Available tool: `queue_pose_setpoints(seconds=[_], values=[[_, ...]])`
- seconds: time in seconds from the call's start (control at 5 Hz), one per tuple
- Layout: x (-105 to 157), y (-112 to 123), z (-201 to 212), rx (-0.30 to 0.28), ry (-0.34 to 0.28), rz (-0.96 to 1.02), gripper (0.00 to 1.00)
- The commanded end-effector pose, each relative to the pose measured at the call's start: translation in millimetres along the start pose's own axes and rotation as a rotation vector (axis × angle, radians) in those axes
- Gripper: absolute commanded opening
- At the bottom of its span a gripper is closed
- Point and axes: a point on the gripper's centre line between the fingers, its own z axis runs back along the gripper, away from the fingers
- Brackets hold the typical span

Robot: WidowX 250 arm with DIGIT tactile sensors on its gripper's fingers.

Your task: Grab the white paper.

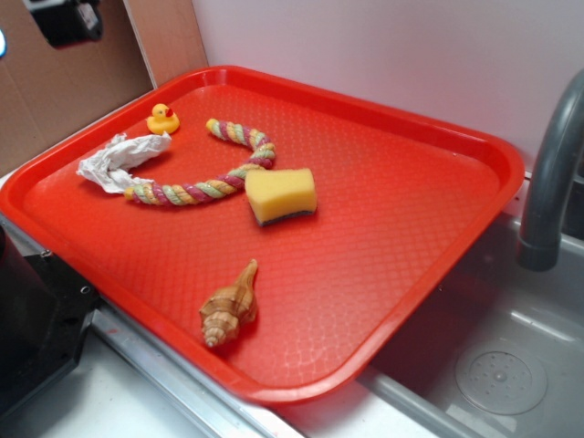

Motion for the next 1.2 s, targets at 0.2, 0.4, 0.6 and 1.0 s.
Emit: queue_pose_setpoints(seconds=[0.2, 0.4, 0.6, 1.0], values=[[51.9, 21.9, -87.9, 0.068, -0.068, 0.327, 1.0], [62.7, 18.8, -114.6, 0.106, -0.123, 0.349, 1.0], [66.0, 22.0, -133.3, 0.153, -0.128, 0.371, 1.0], [67.2, 35.9, -150.0, 0.168, -0.094, 0.438, 0.84]])
